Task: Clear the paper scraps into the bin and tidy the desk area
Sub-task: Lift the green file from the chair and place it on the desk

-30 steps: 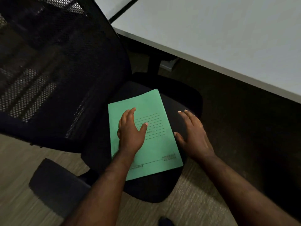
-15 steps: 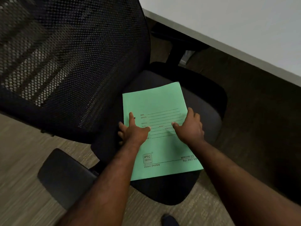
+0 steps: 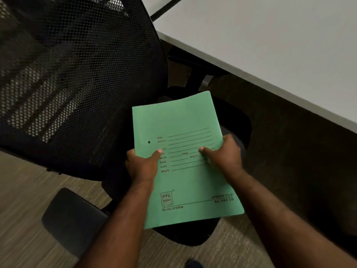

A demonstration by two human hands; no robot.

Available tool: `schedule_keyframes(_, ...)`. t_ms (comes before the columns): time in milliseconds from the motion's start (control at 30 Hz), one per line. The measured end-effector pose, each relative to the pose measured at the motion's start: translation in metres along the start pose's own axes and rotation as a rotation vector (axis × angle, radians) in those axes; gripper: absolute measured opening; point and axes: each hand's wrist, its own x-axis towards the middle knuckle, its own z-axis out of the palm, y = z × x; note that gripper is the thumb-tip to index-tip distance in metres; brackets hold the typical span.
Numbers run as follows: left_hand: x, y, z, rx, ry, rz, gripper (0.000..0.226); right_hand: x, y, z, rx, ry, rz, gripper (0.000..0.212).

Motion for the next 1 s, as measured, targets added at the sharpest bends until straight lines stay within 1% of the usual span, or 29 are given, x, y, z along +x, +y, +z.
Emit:
schedule_keyframes(100, -0.026, 0.032, -0.005, -0.077, -0.048, 0.080, 0.059, -0.009, -0.018, -0.037, 0.053, 0.040, -0.045, 0.049)
schedule_keyframes(333, -0.090, 0.143, -0.001, -0.013, -0.165, 0.376, 0.068, -0.034, -0.059, -0.143, 0.197, 0.221, -0.076, 0.051)
schedule_keyframes(467, -0.132, 0.195, 0.017, 0.004, -0.230, 0.469, 0.067, -0.044, -0.066, -0.204, 0.249, 0.300, -0.085, 0.050)
schedule_keyframes(567, -0.159, 0.224, 0.042, -0.006, -0.276, 0.488, 0.068, -0.041, -0.067, -0.248, 0.258, 0.372, -0.094, 0.050)
schedule_keyframes(733, -0.200, 0.262, 0.108, -0.014, -0.336, 0.513, 0.067, -0.011, -0.054, -0.318, 0.260, 0.492, -0.089, 0.050)
schedule_keyframes(833, -0.213, 0.282, 0.147, 0.010, -0.370, 0.547, 0.064, 0.016, -0.045, -0.348, 0.276, 0.547, -0.091, 0.050)
schedule_keyframes(1000, -0.220, 0.319, 0.206, 0.064, -0.392, 0.616, 0.066, 0.060, -0.037, -0.383, 0.312, 0.593, -0.064, 0.051)
